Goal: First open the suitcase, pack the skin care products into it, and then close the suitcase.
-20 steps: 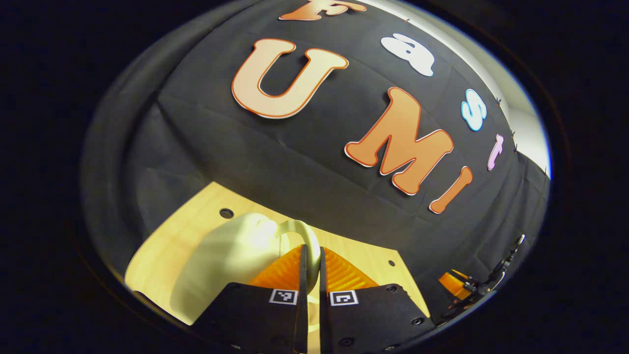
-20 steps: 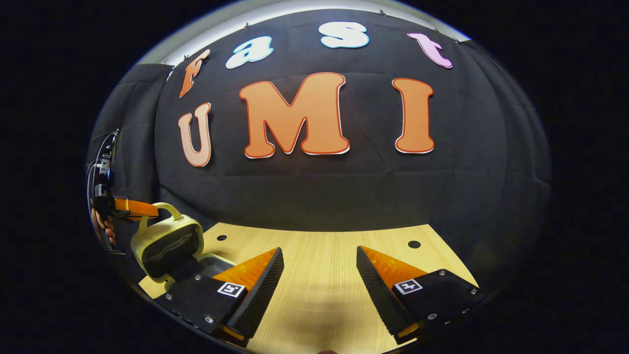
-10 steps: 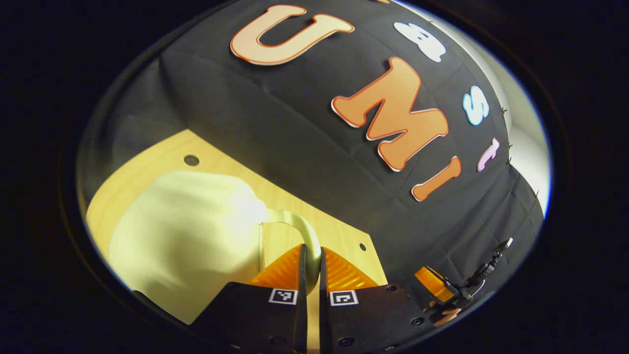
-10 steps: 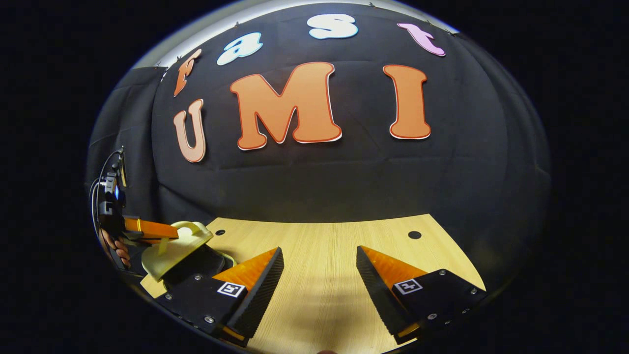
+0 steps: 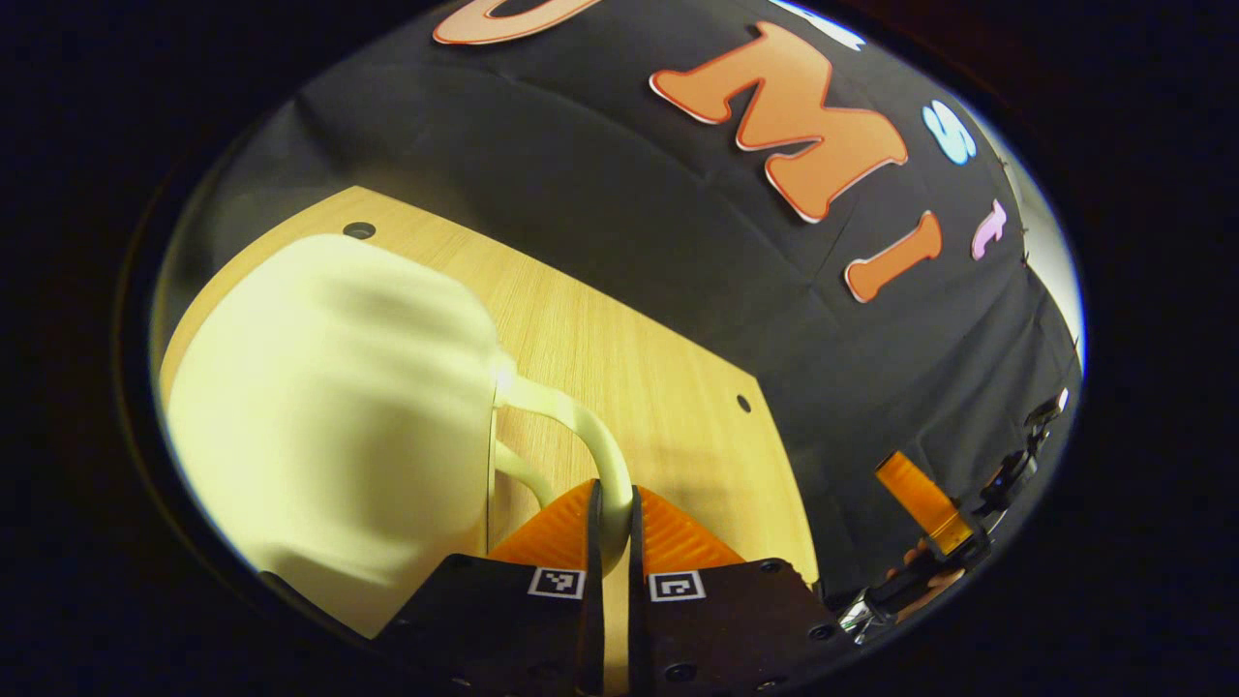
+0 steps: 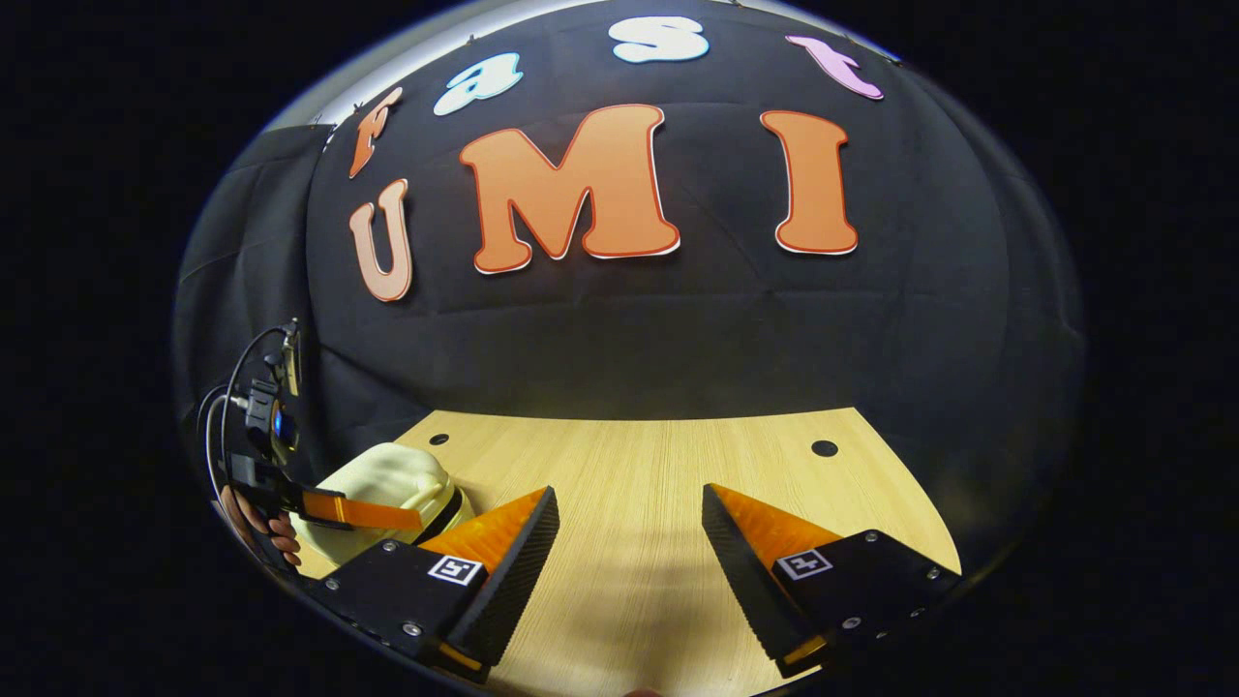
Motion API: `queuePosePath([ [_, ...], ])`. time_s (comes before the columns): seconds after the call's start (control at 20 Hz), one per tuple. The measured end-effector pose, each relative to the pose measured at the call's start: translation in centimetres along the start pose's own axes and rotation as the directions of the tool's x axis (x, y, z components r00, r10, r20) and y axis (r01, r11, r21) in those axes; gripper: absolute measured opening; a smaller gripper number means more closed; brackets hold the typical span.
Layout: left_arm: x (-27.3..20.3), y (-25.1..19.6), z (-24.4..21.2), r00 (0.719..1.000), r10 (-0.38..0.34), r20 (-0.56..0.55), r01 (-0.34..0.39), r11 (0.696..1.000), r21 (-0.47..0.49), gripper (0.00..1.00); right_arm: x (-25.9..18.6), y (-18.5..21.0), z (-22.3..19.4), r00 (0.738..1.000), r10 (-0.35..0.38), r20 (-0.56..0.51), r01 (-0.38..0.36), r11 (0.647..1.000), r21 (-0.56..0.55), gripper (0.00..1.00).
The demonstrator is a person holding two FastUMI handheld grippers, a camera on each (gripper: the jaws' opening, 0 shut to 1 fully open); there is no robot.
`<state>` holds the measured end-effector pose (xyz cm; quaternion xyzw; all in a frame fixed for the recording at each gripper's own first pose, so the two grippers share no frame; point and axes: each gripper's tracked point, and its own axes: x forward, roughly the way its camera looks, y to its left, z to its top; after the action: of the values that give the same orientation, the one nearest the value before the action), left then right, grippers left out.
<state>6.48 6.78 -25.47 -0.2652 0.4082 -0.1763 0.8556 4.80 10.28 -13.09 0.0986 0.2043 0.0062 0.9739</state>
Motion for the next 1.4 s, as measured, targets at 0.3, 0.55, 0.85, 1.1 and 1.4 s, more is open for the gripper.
queuePosePath([
  [0.3,0.7,0.2,-4.7,0.994,0.030,-0.101,-0.028,0.999,0.022,0.17,-0.1,0.0,-0.6,1.000,0.007,-0.014,-0.007,1.000,-0.008,0.95],
  [0.55,-0.9,-2.1,-4.2,1.000,0.014,-0.026,-0.009,0.981,0.193,0.58,-0.5,0.4,0.0,1.000,0.004,0.008,-0.004,1.000,-0.020,0.95],
  [0.85,-2.7,-6.5,0.6,0.987,0.006,0.161,-0.059,0.943,0.328,0.95,-0.9,3.0,1.3,0.998,0.043,0.045,-0.041,0.998,-0.051,0.95],
  [1.1,-5.6,-9.7,6.0,0.910,0.013,0.415,-0.209,0.878,0.430,0.95,-1.6,4.6,3.2,0.992,0.054,0.115,-0.044,0.996,-0.082,0.95],
  [1.4,-10.8,-8.9,9.0,0.764,0.041,0.644,-0.385,0.830,0.404,0.97,-2.3,5.5,5.9,0.977,0.058,0.207,-0.041,0.995,-0.086,0.95],
])
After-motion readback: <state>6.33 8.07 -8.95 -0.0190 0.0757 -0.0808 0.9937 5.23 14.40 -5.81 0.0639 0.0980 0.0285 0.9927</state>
